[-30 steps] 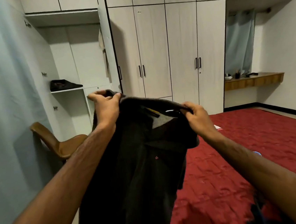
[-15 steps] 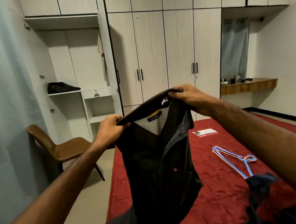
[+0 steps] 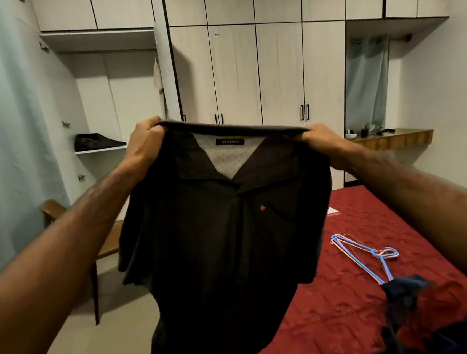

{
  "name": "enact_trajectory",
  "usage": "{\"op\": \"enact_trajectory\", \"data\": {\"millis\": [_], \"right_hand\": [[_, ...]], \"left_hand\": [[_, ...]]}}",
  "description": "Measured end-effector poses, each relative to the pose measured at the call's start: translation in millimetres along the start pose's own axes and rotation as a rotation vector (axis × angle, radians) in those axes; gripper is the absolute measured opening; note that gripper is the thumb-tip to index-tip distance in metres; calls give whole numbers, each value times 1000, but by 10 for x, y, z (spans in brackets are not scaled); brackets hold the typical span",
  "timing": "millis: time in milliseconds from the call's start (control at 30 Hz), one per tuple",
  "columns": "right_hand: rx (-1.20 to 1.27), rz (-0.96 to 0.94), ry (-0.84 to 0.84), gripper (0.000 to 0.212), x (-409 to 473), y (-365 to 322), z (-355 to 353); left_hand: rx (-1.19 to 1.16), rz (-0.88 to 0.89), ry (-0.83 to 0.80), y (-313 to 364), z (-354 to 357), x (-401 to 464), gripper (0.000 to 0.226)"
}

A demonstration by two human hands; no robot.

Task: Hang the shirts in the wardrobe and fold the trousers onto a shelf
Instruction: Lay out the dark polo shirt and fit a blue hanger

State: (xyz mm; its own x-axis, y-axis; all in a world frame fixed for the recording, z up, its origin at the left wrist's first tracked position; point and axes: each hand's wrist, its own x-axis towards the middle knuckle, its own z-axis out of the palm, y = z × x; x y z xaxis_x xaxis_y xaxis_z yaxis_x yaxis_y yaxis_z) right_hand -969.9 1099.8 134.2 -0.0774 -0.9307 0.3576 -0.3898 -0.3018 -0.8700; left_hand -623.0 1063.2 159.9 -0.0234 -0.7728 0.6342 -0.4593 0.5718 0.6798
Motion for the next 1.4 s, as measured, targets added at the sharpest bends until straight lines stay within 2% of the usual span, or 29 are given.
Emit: {"op": "enact_trajectory", "data": {"millis": [67,133,167,233,300,367,433,467,533,633,700,767,833,900,967,1067,1133,1267,1333,1367,1400], "right_hand": [[78,-13,-159,29,-74,-245,-172],[-28,-12,-355,36,-150,-491,-400],[-110,-7,-428,47,-168,-593,-515],[-274,23,-478,78,-178,-737,-685],[-337,-1,-394,92,-156,-766,-766],[-301,-99,-201,80,-119,-717,-770],[-224,-187,-13,52,-93,-627,-730],[-209,-226,49,40,-86,-594,-727],[-236,-254,92,36,-127,-580,-760],[-357,-114,-66,50,-208,-606,-899],[-459,8,-267,39,-245,-640,-1004],[-611,66,-403,36,-239,-647,-1049],[-677,61,-433,29,-178,-557,-1017],[-605,8,-358,20,-62,-306,-921],[-504,-10,-183,25,46,56,-798],[-444,-91,96,19,145,567,-562],[-433,-99,117,19,214,828,-464],[-407,8,-124,21,452,1202,-418],[-303,111,-284,13,684,1357,-430],[-256,166,-355,26,815,1449,-425],[-233,230,-440,48,947,1535,-438]], "left_hand": [[70,24,-12,100,-169,127,28],[159,36,-60,91,-337,354,34],[202,33,-66,91,-406,456,38],[228,33,-85,191,-479,523,41],[219,33,-109,433,-455,372,36],[182,37,-118,556,-400,295,32],[146,60,-136,602,-359,211,31],[146,86,-155,623,-354,165,31],[174,123,-236,624,-383,103,33],[289,99,-459,629,-468,24,65],[483,121,-541,598,-506,65,78],[693,121,-593,562,-493,75,69],[841,166,-624,482,-429,100,49],[888,240,-589,318,-338,92,31],[811,258,-444,22,-244,81,22],[422,110,-311,-594,-116,76,32],[297,60,-278,-1014,23,69,38],[360,65,-261,-1650,284,103,37],[330,65,-322,-1883,352,225,37],[337,49,-365,-1997,396,302,36],[360,44,-420,-2083,437,375,31]]}}
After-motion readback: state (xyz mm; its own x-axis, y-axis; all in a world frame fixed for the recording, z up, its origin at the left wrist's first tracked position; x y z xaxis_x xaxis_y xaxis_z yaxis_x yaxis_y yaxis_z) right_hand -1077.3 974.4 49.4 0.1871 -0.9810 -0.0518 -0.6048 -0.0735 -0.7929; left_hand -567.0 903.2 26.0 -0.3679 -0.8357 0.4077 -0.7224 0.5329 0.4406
